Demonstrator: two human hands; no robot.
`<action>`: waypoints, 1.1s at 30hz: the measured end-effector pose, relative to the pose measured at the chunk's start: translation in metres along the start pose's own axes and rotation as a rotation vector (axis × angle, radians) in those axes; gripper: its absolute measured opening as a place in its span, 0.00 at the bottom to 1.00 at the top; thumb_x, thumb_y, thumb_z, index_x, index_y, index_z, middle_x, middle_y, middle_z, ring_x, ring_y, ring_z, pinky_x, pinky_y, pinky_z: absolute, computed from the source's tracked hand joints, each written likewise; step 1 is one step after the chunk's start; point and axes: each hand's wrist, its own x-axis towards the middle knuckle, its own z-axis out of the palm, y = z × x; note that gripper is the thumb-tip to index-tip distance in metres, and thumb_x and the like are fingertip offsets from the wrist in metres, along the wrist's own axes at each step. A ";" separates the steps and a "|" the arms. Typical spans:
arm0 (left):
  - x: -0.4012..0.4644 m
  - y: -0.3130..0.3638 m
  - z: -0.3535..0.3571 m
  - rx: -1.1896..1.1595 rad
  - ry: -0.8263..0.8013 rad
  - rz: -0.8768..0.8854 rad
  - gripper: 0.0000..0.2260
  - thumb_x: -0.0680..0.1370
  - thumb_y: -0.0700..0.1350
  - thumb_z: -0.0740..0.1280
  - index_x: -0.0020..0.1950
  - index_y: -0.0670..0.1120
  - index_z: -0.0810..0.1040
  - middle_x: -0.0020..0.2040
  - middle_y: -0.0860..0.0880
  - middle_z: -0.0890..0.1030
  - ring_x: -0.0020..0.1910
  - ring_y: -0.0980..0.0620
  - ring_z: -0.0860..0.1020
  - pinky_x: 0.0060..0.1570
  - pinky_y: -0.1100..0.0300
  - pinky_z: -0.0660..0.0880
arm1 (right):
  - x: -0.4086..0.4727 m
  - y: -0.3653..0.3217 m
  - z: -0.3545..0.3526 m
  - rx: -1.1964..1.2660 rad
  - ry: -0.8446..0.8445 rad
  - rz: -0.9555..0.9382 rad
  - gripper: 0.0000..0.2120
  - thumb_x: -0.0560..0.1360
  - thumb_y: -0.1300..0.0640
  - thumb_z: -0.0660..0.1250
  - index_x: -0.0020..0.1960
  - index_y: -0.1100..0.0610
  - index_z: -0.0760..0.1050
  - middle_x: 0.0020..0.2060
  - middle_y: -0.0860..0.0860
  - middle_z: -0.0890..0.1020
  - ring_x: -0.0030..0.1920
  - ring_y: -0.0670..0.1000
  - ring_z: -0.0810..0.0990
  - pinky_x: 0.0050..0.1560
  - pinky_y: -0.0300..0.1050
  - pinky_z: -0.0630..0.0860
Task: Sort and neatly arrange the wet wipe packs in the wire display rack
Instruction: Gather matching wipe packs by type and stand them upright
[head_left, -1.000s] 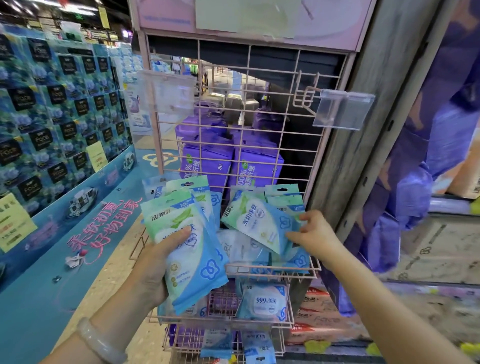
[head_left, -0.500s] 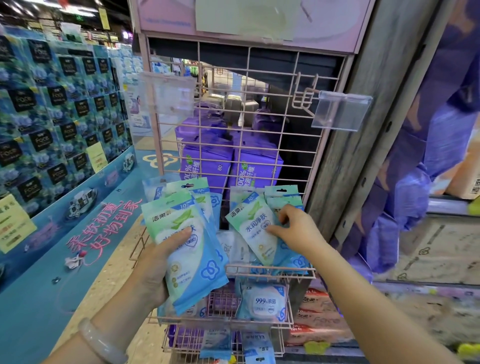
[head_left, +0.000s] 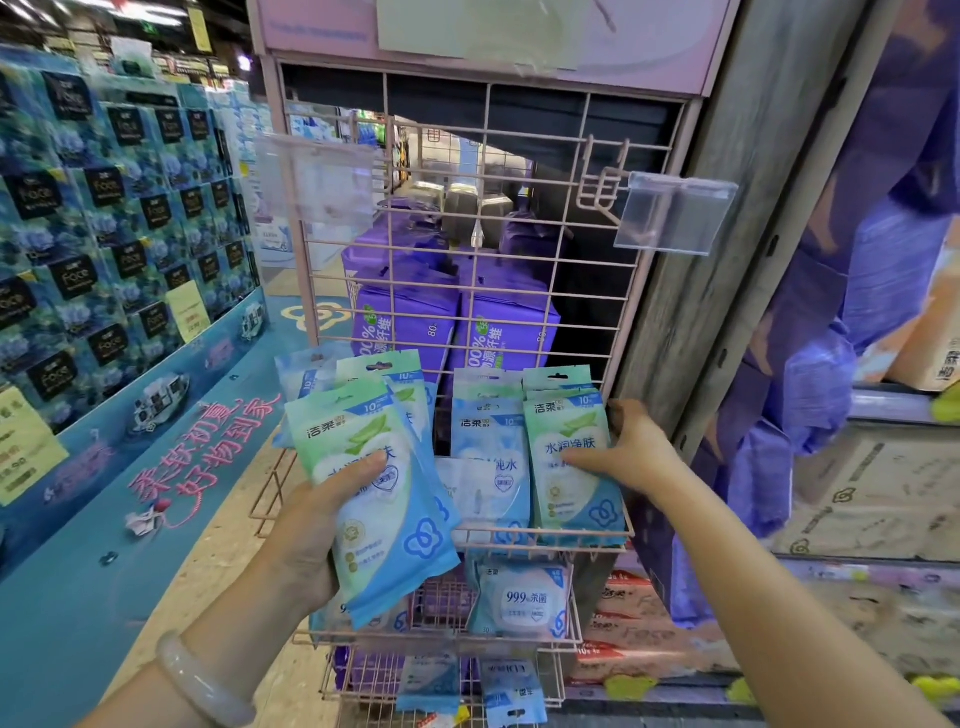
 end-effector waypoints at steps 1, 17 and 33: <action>0.000 0.000 0.000 0.003 0.000 -0.001 0.13 0.63 0.45 0.70 0.47 0.46 0.82 0.39 0.46 0.86 0.33 0.47 0.84 0.29 0.56 0.79 | 0.001 -0.005 0.004 0.061 -0.043 0.010 0.41 0.58 0.54 0.80 0.64 0.58 0.63 0.51 0.51 0.79 0.48 0.51 0.79 0.44 0.45 0.77; 0.002 -0.002 -0.004 0.009 0.016 -0.011 0.12 0.63 0.45 0.71 0.45 0.46 0.82 0.39 0.44 0.86 0.34 0.45 0.84 0.31 0.53 0.80 | -0.019 -0.001 0.013 -0.177 0.019 -0.116 0.31 0.61 0.58 0.79 0.55 0.60 0.64 0.53 0.56 0.79 0.54 0.57 0.78 0.46 0.44 0.72; -0.012 0.002 -0.015 0.002 0.071 -0.002 0.17 0.63 0.45 0.71 0.51 0.44 0.81 0.40 0.44 0.86 0.34 0.46 0.84 0.30 0.55 0.80 | -0.016 -0.070 0.042 -0.728 -0.085 -0.624 0.27 0.72 0.44 0.66 0.68 0.52 0.67 0.66 0.52 0.72 0.69 0.55 0.63 0.70 0.53 0.56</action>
